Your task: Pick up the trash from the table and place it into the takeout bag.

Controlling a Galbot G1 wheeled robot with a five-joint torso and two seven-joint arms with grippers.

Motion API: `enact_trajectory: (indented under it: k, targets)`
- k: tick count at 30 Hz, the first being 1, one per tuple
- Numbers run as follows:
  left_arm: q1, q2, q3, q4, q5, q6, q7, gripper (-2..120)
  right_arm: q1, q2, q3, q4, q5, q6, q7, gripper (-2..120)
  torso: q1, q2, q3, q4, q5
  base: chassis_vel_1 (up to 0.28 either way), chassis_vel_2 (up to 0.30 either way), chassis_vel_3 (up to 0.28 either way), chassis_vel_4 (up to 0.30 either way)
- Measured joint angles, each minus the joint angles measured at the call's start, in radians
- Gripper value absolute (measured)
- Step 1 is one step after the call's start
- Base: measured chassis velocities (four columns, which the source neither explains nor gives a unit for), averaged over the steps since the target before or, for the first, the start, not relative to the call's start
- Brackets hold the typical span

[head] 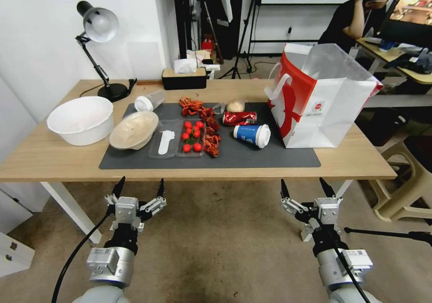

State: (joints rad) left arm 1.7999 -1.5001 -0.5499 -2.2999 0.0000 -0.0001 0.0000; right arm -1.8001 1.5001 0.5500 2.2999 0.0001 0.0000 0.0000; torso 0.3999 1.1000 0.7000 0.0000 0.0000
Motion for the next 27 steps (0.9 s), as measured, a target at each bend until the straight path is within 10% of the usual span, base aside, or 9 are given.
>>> enact_trajectory:
  k: [5, 10, 16, 27]
  targets:
    - [-0.001, 0.010, 0.003, 0.000, -0.013, 0.008, -0.011, 100, -0.003, -0.005, 0.008, 0.003, 0.012, -0.012, -0.003, 100, 0.000, 0.000, 0.000, 0.0001, 0.0002, 0.000, 0.000, 0.000, 0.000]
    - [-0.015, 0.141, 0.050, -0.036, -0.185, 0.131, -0.171, 100, -0.054, -0.092, 0.161, 0.058, 0.178, -0.207, -0.073, 100, 0.000, 0.000, 0.000, 0.0000, -0.0003, 0.000, 0.000, 0.000, 0.000]
    - [-0.028, 0.256, 0.091, -0.065, -0.351, 0.230, -0.313, 100, -0.059, -0.123, 0.213, 0.059, 0.239, -0.231, -0.090, 100, 0.000, 0.000, 0.000, -0.0002, 0.0000, 0.000, 0.000, 0.000, 0.000]
    - [-0.028, 0.260, 0.092, -0.062, -0.370, 0.223, -0.325, 100, -0.052, -0.130, 0.225, 0.049, 0.248, -0.223, -0.087, 100, 0.000, 0.000, 0.000, 0.0000, 0.0001, 0.000, 0.000, 0.000, 0.000]
